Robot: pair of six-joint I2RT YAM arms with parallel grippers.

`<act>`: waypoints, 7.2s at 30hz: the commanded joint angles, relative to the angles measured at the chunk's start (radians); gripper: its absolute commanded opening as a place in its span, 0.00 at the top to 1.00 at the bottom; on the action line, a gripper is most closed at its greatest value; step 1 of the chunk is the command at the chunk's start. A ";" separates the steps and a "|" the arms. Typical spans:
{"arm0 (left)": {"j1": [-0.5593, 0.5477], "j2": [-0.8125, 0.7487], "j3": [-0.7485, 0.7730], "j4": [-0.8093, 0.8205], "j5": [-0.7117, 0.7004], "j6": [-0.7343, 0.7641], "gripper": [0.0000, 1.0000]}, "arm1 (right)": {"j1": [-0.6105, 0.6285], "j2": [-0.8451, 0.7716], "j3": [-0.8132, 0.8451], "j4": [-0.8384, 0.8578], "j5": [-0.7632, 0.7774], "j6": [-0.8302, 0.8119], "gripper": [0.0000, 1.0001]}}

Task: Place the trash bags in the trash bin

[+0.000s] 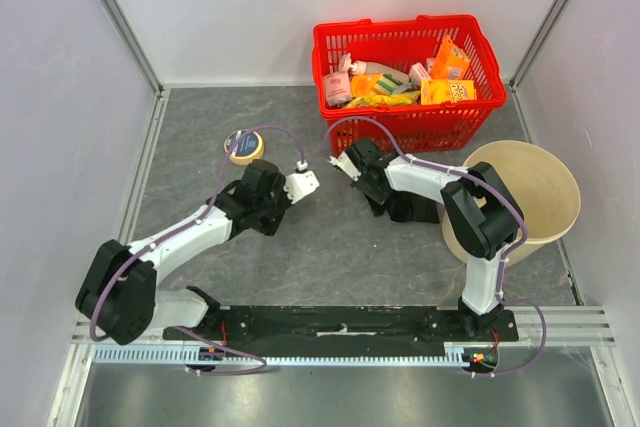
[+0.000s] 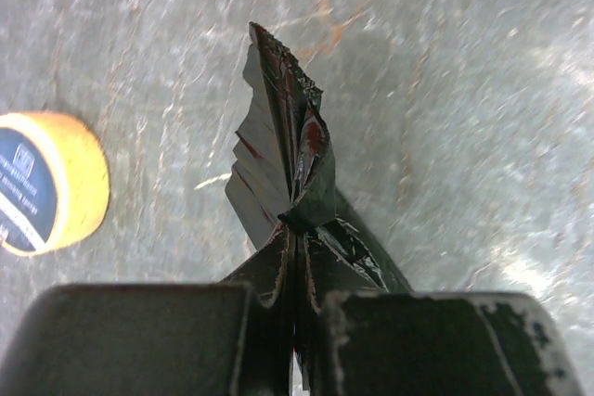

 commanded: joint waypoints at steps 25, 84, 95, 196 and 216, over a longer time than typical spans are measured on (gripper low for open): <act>0.855 0.163 0.080 0.169 0.045 0.492 0.98 | 0.022 0.007 -0.009 -0.209 -0.207 0.010 0.97; 0.829 -0.168 0.223 -0.420 0.708 0.123 0.00 | -0.116 -0.160 0.054 -0.337 -0.422 -0.194 0.32; 0.822 -0.165 0.189 -0.422 0.703 0.126 0.00 | -0.116 -0.068 0.045 -0.283 -0.505 -0.214 0.34; 0.102 0.059 0.382 0.070 1.059 -0.443 0.98 | 0.010 -0.294 0.315 -0.562 -1.002 -0.212 0.40; 0.119 -0.045 0.302 0.045 0.841 -0.381 0.98 | 0.005 -0.396 0.306 -0.535 -0.930 -0.205 1.00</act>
